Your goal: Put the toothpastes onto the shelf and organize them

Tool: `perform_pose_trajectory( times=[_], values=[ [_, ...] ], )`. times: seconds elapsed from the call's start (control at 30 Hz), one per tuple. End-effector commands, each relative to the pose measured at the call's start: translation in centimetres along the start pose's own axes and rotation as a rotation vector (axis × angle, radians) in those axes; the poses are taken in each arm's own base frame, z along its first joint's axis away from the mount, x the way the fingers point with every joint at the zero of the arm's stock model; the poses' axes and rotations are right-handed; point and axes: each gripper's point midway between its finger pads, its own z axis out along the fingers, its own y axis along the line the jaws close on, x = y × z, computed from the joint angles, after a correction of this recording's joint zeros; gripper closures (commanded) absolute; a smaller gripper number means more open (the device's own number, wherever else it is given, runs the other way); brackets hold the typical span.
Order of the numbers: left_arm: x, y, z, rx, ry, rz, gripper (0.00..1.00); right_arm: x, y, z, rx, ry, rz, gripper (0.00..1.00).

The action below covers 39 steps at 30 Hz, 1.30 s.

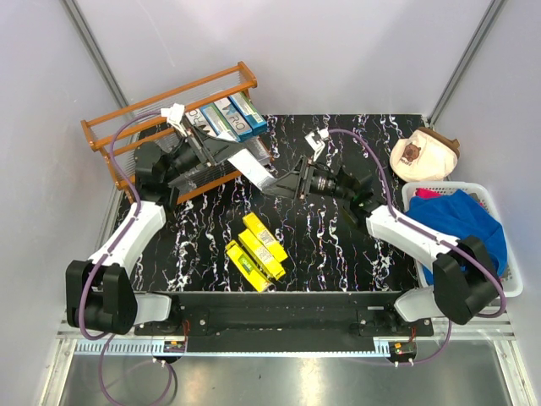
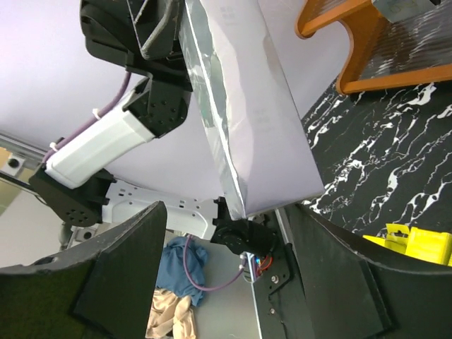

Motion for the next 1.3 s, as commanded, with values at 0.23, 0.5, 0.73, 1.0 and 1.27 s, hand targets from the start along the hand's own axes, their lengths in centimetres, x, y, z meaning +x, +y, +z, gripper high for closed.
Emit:
perform_pose_trajectory(
  times=[0.23, 0.5, 0.73, 1.0, 1.27],
  values=[
    [-2.0, -3.8, -0.5, 0.175, -0.132, -0.023, 0.73, -1.8, 2.0, -0.3, -0.121, -0.162, 0.026, 0.22],
    [-2.0, -4.6, -0.6, 0.272, -0.143, -0.077, 0.74, -3.4, 1.6, -0.1, -0.066, -0.225, 0.003, 0.28],
    [-2.0, -4.5, -0.6, 0.247, -0.143, -0.070, 0.73, -3.9, 2.7, 0.0, -0.099, -0.230, 0.018, 0.53],
    [-1.8, -3.7, -0.4, 0.226, -0.128, -0.079, 0.60, -4.6, 3.9, -0.8, -0.062, -0.250, -0.023, 0.72],
    [-1.6, -2.3, -0.5, 0.054, -0.110, 0.033, 0.01, -4.2, 3.0, -0.9, -0.007, -0.240, -0.012, 0.85]
  ],
)
